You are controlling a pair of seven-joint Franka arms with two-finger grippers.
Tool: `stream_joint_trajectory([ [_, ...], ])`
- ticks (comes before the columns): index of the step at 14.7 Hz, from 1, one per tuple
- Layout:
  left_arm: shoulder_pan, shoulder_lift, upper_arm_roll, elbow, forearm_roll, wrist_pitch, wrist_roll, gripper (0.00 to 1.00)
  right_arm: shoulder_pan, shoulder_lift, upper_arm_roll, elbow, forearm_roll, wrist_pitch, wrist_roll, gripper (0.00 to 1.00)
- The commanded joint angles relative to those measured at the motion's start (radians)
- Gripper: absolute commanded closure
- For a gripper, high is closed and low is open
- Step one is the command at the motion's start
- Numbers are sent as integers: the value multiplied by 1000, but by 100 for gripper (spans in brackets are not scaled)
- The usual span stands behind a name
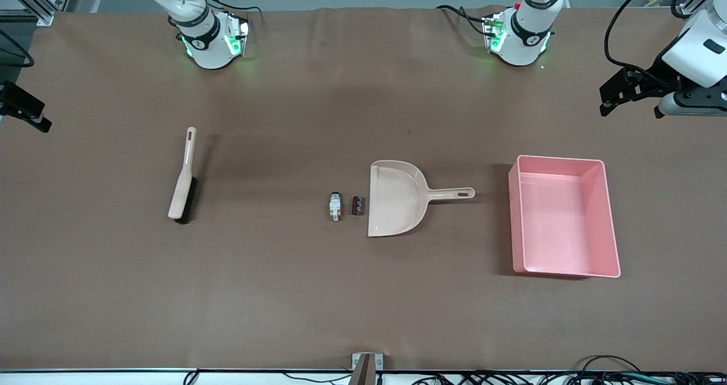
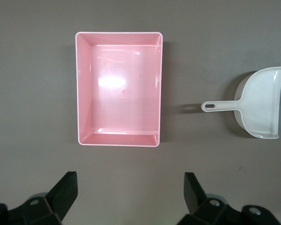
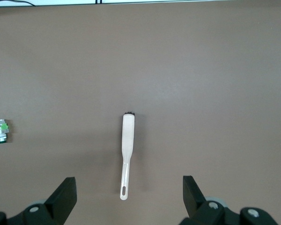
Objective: Clean e-waste and dump in bin
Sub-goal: 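Reach the left gripper to the dustpan handle while the right gripper reaches the brush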
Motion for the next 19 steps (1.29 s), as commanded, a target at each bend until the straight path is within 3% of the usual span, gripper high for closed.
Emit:
stream_joint_trajectory([
  [1, 5, -5, -2, 4, 2, 1, 11, 0, -2, -3, 6, 8, 8, -17, -3, 0],
  [10, -13, 99, -7, 49, 5, 7, 14, 0, 1, 35, 4, 6, 6, -20, -9, 0],
  [15, -62, 191, -79, 40, 43, 70, 83, 0, 52, 174, 4, 4, 0, -13, 2, 0],
  [18, -66, 257, -162, 30, 54, 92, 156, 0, 50, 199, 4, -6, -3, -49, -12, 0],
  [19, -76, 277, -191, 17, 107, 107, 156, 0, 49, 204, 4, -8, -3, -60, -13, 0],
])
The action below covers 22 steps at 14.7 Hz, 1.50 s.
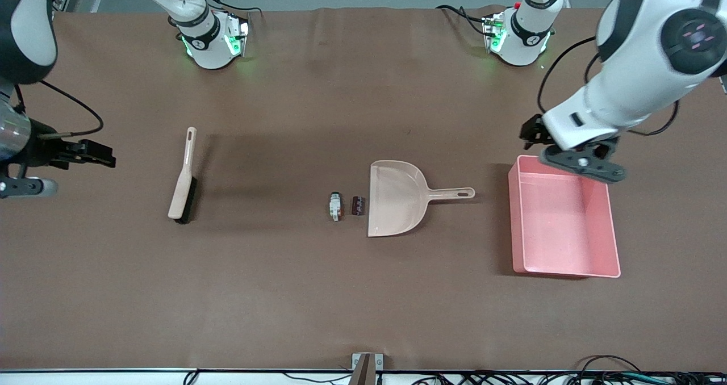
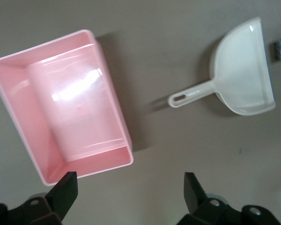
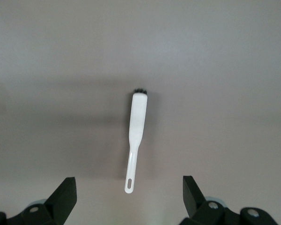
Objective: Clean e-waste and dump in bin
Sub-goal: 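Reach the left gripper to the dustpan handle while the right gripper reaches the brush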
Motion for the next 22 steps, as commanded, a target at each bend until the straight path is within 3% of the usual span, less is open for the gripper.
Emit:
stream_joint_trajectory([
  [1, -24, 61, -75, -17, 152, 31, 33, 0, -4, -1, -1, -27, -3, -31, -9, 0],
  [4, -57, 172, -137, -20, 275, 65, 37, 0, -10, -45, -4, -260, -2, 187, -8, 0],
  [7, -89, 236, -190, -27, 396, 82, 69, 0, -18, -76, -5, -426, -2, 343, -8, 0],
  [9, -97, 257, -194, -32, 409, 109, 149, 0, -16, -79, -5, -490, -2, 400, -8, 0],
  [10, -95, 279, -194, -34, 410, 137, 218, 6, -16, -81, -5, -538, -2, 446, -8, 0],
  [13, -77, 354, -195, -35, 410, 240, 437, 10, -18, -104, -5, -710, -2, 636, -5, 0],
  [15, -96, 366, -197, -35, 409, 269, 516, 20, -16, -99, -5, -799, 2, 766, 5, 0],
  [18, -113, 417, -198, -44, 427, 313, 527, 22, -15, -85, -5, -862, 3, 922, 8, 0],
  [19, -116, 421, -198, -61, 462, 336, 527, 28, -16, -72, -5, -874, 5, 954, 8, 0],
  [22, -149, 427, -198, -77, 487, 364, 524, 29, 20, -62, -5, -916, 6, 1029, 106, 0],
])
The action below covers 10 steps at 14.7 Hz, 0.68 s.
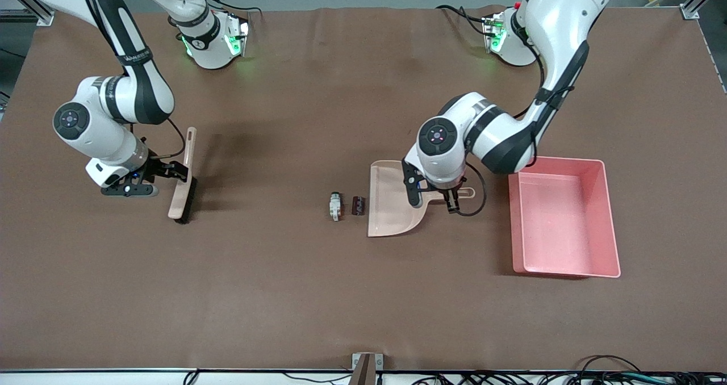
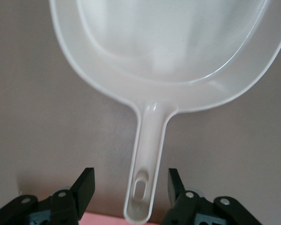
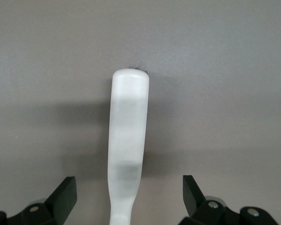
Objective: Clean e-waste and dump in bin
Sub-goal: 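Grasp the dustpan handle with the left gripper while the right gripper grasps the brush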
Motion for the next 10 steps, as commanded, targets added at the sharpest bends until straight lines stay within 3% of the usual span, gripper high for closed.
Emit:
stream_joint_trajectory([
  [1, -16, 0, -5, -11, 46, 25, 8, 29, 42, 2, 4, -49, 5, 79, 72, 0],
  [4, -16, 9, -5, -21, 53, 43, 17, 31, 36, 66, 4, -50, 5, 162, 71, 0],
  [10, -18, 15, -5, -44, 60, 66, 26, 31, 11, 91, 3, -49, 2, 168, 59, 0],
])
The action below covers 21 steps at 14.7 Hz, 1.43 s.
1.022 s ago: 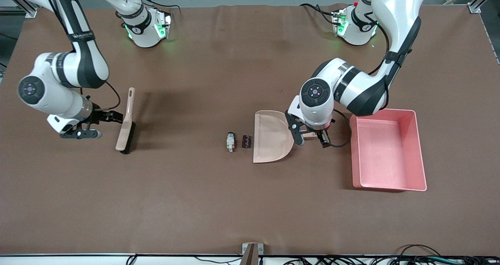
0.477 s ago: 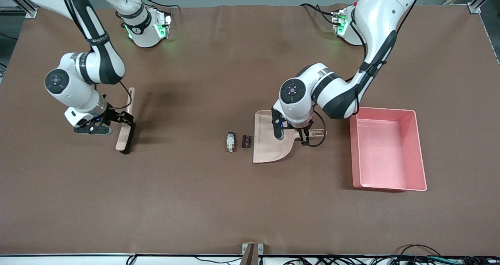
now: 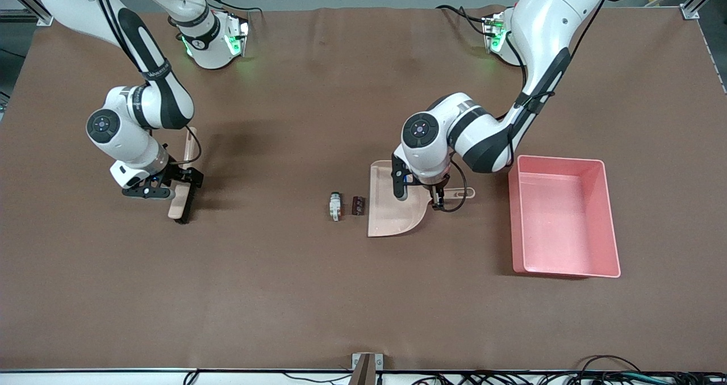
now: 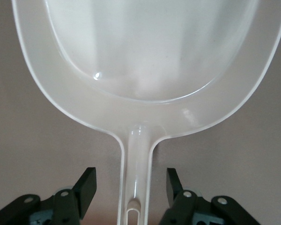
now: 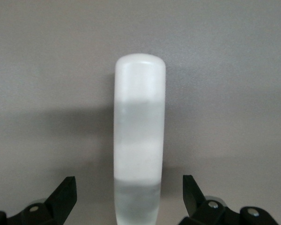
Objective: Clean e-waste and dump in bin
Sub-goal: 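Grasp the dustpan handle with the left gripper while the right gripper grasps the brush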
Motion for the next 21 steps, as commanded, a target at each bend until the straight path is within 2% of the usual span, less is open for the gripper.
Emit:
stream_joint_trajectory([
  [1, 5, -3, -4, -22, 24, 18, 15, 31, -15, -6, 5, -8, 2, 4, -2, 2],
  [2, 3, 0, -4, -22, 24, 24, 25, 32, -15, -6, 5, -8, 0, 4, -3, 6],
  [3, 5, 0, -4, -29, 24, 32, 44, 32, -15, -6, 5, -8, 0, -1, -3, 14],
  [6, 6, 3, -4, -42, 24, 43, 65, 37, -15, -6, 5, -6, 0, -7, -3, 45],
  [10, 3, 9, -4, -43, 24, 52, 65, 42, -17, -6, 5, -6, 2, -9, -3, 71],
  [15, 9, 24, -3, -42, 44, 83, 65, 42, -3, -17, 9, 11, 0, -25, -6, 89],
  [19, 13, 29, -3, -40, 47, 84, 65, 44, 89, -28, 14, 142, 6, -283, 13, 95],
  [21, 13, 30, -3, -39, 50, 86, 65, 48, 150, -31, 14, 178, 9, -325, 44, 96],
])
